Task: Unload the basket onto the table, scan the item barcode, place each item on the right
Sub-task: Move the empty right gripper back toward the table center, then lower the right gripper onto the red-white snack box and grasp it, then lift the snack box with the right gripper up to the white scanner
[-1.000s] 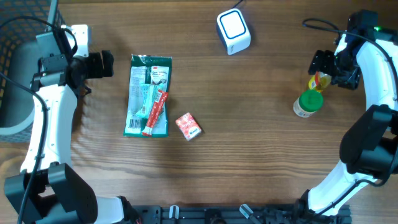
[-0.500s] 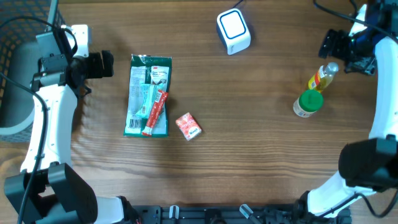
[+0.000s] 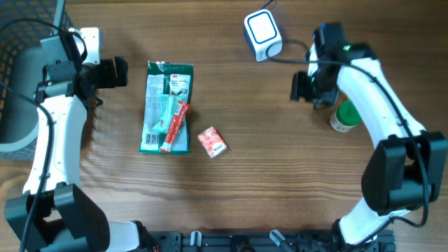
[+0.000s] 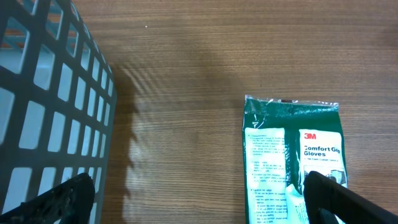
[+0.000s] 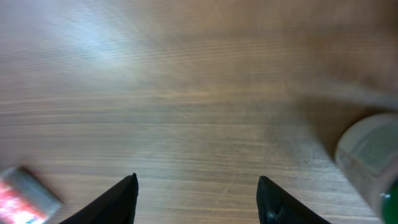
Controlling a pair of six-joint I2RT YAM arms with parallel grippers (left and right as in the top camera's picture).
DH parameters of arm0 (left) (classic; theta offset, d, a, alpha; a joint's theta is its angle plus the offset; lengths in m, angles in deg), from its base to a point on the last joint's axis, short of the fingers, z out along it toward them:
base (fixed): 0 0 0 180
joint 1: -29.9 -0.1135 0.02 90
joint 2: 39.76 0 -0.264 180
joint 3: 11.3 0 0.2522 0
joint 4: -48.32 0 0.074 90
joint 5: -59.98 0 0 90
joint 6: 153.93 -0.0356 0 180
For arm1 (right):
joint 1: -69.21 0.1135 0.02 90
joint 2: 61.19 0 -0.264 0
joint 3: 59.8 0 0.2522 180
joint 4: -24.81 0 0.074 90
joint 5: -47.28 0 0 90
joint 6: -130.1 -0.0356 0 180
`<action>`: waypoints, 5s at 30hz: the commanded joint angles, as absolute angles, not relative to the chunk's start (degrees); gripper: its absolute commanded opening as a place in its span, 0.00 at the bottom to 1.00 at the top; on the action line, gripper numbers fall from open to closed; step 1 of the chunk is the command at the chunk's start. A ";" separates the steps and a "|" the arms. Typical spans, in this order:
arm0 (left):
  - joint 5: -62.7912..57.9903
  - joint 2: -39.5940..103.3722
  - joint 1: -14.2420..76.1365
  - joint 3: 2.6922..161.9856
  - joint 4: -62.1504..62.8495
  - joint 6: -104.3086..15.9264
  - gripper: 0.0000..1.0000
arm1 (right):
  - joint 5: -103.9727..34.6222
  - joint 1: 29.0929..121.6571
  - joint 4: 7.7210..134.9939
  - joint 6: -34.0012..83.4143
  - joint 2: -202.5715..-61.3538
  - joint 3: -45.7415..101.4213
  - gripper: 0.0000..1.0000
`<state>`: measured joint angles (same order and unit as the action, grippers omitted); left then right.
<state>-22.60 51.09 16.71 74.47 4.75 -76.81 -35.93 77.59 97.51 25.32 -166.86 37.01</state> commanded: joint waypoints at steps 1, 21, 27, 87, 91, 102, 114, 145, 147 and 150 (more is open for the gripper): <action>-21.92 50.35 16.53 75.24 4.97 -77.64 1.00 | -47.76 77.22 95.91 21.45 -166.94 30.87 0.61; -21.92 50.35 16.53 75.24 4.95 -77.64 1.00 | -32.06 77.44 95.15 26.06 -166.94 30.34 0.66; -21.92 50.35 16.53 75.24 4.95 -77.64 1.00 | -13.57 83.93 90.54 27.92 -166.94 30.34 0.70; -21.92 50.35 16.53 75.24 4.95 -77.64 1.00 | -16.52 92.94 71.24 11.88 -166.94 30.34 0.98; -21.92 50.35 16.53 75.24 4.95 -77.64 1.00 | -15.52 93.29 73.25 14.98 -166.94 30.34 0.74; -21.92 50.35 16.53 75.24 4.95 -77.64 1.00 | -26.07 105.59 74.17 29.49 -168.93 30.34 0.56; -21.94 50.35 16.53 75.24 4.95 -77.64 1.00 | -28.33 108.54 75.76 26.43 -172.76 30.32 0.55; -21.92 50.35 16.53 75.24 4.95 -77.64 1.00 | -22.27 108.59 78.93 26.78 -177.02 30.32 0.36; -21.92 50.35 16.53 75.24 4.97 -77.66 1.00 | -22.27 108.59 78.71 26.74 -177.26 30.08 0.33; -21.92 50.35 16.53 75.24 4.95 -77.64 1.00 | -22.25 108.59 76.50 26.56 -177.26 27.59 0.33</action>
<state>-22.62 51.09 16.71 74.47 4.80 -76.79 -23.41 108.46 77.97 26.52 -176.08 30.01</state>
